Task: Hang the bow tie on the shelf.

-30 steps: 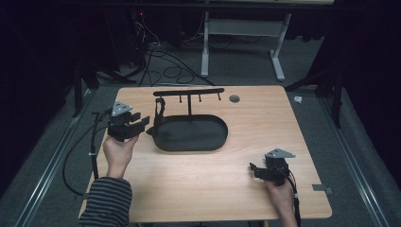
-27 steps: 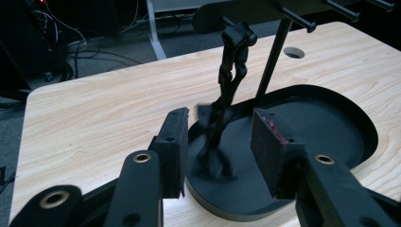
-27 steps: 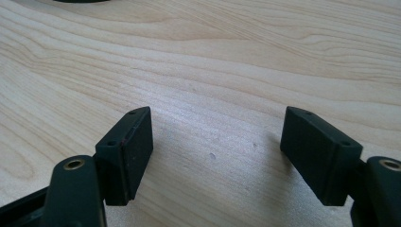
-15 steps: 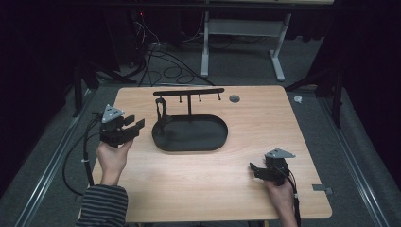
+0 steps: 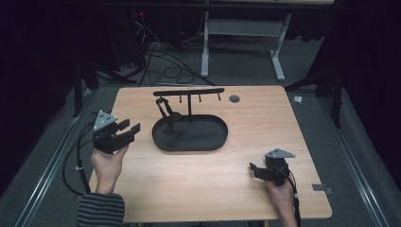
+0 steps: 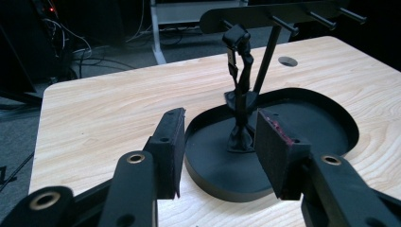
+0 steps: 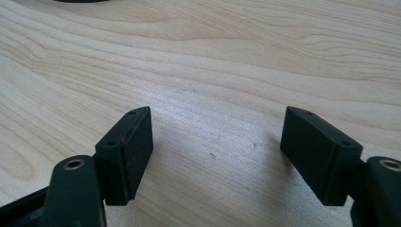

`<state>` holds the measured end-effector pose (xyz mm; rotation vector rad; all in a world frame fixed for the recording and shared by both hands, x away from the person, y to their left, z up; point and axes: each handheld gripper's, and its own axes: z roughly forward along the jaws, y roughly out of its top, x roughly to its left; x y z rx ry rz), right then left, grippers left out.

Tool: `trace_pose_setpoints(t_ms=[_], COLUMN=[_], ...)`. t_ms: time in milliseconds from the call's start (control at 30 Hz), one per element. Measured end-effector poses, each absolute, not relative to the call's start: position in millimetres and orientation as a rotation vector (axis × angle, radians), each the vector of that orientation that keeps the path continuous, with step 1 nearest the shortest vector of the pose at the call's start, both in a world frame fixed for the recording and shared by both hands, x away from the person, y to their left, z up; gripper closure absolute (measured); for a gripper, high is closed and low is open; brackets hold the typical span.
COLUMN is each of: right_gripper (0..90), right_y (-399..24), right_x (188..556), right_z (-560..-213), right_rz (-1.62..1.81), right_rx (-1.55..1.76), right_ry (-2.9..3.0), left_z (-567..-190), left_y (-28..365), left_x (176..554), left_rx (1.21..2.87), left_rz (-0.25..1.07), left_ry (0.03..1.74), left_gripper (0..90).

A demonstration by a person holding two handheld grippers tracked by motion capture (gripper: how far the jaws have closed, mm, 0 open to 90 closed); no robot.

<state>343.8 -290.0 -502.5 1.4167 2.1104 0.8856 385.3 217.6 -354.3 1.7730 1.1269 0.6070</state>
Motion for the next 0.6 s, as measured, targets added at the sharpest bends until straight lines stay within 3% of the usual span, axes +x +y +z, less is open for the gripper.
trace_pose_setpoints(t_ms=[600], right_gripper=[27.4], right_y=[-290], right_x=[344], right_z=[-502], right_rz=[0.884], right_rx=[1.416], right_ry=[2.112], left_z=[-359], left_y=[222], left_x=[362], left_rx=[1.759], left_rz=[0.601], left_ry=[1.129], left_gripper=[55.2])
